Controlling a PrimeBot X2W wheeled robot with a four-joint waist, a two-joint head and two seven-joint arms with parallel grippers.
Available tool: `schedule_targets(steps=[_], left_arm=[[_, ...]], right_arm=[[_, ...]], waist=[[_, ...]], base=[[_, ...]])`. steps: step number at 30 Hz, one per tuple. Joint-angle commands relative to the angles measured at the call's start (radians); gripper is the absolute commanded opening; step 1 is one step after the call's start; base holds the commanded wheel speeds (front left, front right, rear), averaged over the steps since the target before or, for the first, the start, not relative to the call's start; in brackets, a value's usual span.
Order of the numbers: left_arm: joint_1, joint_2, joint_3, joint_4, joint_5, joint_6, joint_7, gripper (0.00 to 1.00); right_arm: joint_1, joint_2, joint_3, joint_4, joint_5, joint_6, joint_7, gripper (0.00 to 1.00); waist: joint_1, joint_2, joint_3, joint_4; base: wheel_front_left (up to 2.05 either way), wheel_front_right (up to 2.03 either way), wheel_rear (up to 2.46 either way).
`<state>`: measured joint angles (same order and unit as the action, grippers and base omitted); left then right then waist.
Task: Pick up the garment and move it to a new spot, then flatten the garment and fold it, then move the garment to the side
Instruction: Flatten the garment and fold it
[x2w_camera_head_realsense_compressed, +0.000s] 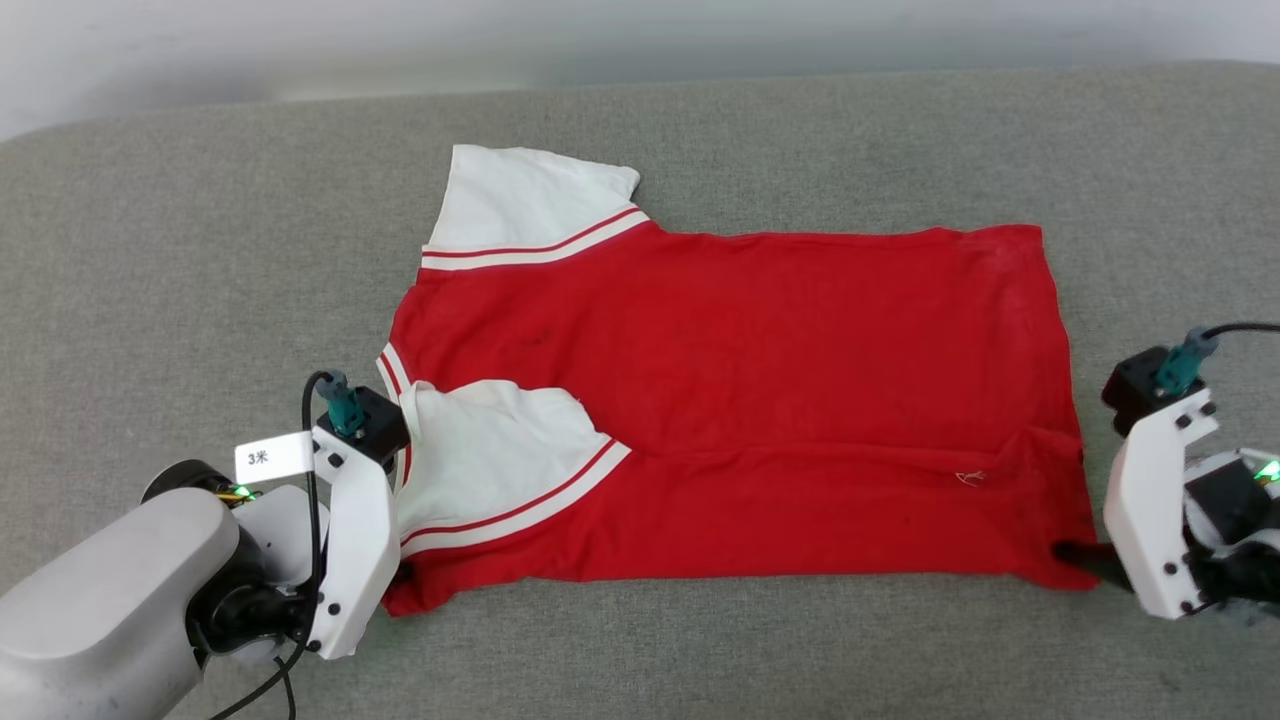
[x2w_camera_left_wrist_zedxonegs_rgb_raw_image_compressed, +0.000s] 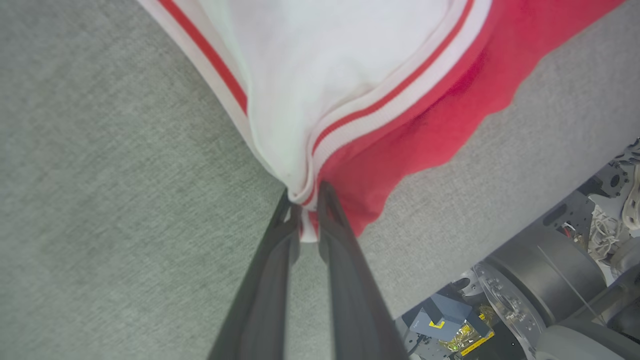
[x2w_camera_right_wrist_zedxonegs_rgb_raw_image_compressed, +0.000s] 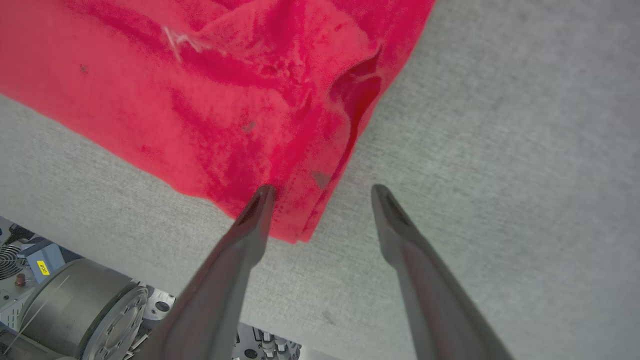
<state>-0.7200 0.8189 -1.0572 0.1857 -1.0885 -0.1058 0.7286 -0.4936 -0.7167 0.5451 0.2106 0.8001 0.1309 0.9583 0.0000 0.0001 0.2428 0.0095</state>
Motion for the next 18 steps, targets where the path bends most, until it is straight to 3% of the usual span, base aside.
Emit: schedule_targets(steps=[1, 9, 10, 11, 18], left_arm=[[-0.009, 0.0, 0.0, -0.007, 0.005, 0.002, -0.004, 0.0], [0.001, 0.002, 0.005, -0.023, 0.011, 0.012, -0.028, 0.0], [0.006, 0.002, 0.007, -0.022, 0.007, 0.014, -0.031, 0.0], [0.009, 0.004, 0.009, -0.02, 0.005, 0.015, -0.037, 0.0], [0.052, 0.041, 0.024, -0.045, -0.028, 0.017, -0.065, 0.0]], right_arm=[[0.019, 0.021, 0.005, 0.02, -0.011, 0.0, -0.013, 1.0], [0.087, 0.127, 0.085, 0.126, -0.021, 0.0, -0.121, 1.0], [0.078, 0.124, 0.09, 0.123, -0.02, 0.0, -0.14, 0.31], [0.064, 0.118, 0.091, 0.118, -0.022, 0.0, -0.163, 0.0], [0.017, 0.022, 0.078, 0.051, 0.018, 0.0, -0.249, 0.0]], waist=[[0.0, -0.0001, 0.011, 0.005], [0.0, -0.0001, 0.039, 0.009], [0.0, -0.0001, 0.038, 0.007], [0.0, -0.0001, 0.034, 0.005], [0.0, -0.0001, -0.029, -0.014]], base=[[0.0, 0.0, 0.0], [0.0, 0.0, 0.0], [0.0, 0.0, 0.0], [0.0, 0.0, 0.0], [0.0, 0.0, 0.0]])
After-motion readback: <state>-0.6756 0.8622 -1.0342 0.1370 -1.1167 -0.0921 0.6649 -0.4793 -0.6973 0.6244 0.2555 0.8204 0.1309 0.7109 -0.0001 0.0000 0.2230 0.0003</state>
